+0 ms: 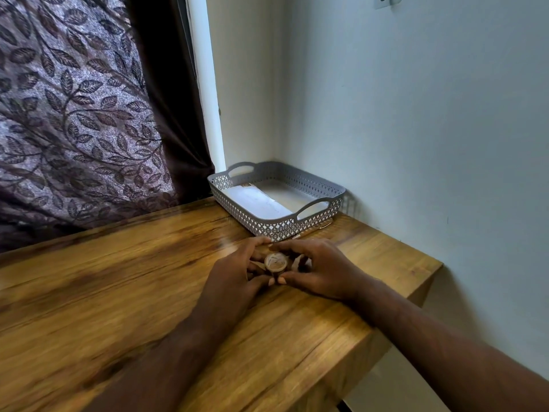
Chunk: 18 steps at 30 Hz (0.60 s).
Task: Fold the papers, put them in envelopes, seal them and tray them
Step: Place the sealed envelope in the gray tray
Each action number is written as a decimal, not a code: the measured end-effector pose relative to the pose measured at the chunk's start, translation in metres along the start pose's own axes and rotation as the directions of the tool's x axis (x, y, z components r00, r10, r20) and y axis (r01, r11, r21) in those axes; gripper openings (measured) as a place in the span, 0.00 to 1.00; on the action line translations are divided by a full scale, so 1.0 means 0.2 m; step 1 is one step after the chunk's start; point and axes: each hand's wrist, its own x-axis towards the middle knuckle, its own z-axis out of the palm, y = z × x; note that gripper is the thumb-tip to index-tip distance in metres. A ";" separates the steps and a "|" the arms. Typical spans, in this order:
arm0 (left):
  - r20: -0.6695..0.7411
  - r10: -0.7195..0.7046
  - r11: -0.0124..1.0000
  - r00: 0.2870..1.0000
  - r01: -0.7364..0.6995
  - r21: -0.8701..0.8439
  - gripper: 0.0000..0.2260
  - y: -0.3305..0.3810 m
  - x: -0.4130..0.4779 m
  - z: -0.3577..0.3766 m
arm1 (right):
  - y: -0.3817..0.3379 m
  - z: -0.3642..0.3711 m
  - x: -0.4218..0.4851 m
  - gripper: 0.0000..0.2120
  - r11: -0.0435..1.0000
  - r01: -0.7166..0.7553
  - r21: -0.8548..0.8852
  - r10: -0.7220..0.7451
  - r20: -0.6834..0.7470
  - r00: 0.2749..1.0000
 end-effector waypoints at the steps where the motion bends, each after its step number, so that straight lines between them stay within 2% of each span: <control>1: -0.007 0.005 1.000 1.000 -0.005 0.013 0.32 0.00 0.00 0.01 | 0.00 0.00 0.00 0.27 0.999 -0.027 0.019 0.027 0.002 1.000; 2: -0.015 0.010 1.000 1.000 -0.010 0.021 0.31 0.00 0.00 0.01 | 0.01 0.00 0.01 0.25 0.998 -0.060 0.033 0.061 -0.015 0.998; 4: -0.040 0.023 0.998 0.999 -0.021 0.051 0.30 0.01 0.00 0.02 | 0.04 0.00 0.02 0.23 0.986 -0.164 0.033 0.167 -0.135 0.977; 6: -0.064 0.030 0.997 0.998 -0.025 0.076 0.27 0.00 0.01 0.02 | 0.10 -0.01 0.04 0.21 0.938 -0.347 0.016 0.336 -0.297 0.894; 8: -0.071 0.033 0.995 0.997 -0.026 0.091 0.26 0.00 0.01 0.02 | 0.17 -0.04 0.04 0.21 0.862 -0.507 -0.017 0.463 -0.380 0.800; 11: -0.045 0.055 0.989 0.997 -0.048 0.140 0.25 0.01 0.00 0.01 | 0.25 -0.07 0.05 0.20 0.798 -0.597 -0.081 0.520 -0.410 0.750; 18: -0.038 0.071 0.975 0.997 -0.062 0.213 0.24 0.01 -0.01 0.01 | 0.29 -0.05 0.08 0.17 0.706 -0.674 -0.220 0.557 -0.416 0.719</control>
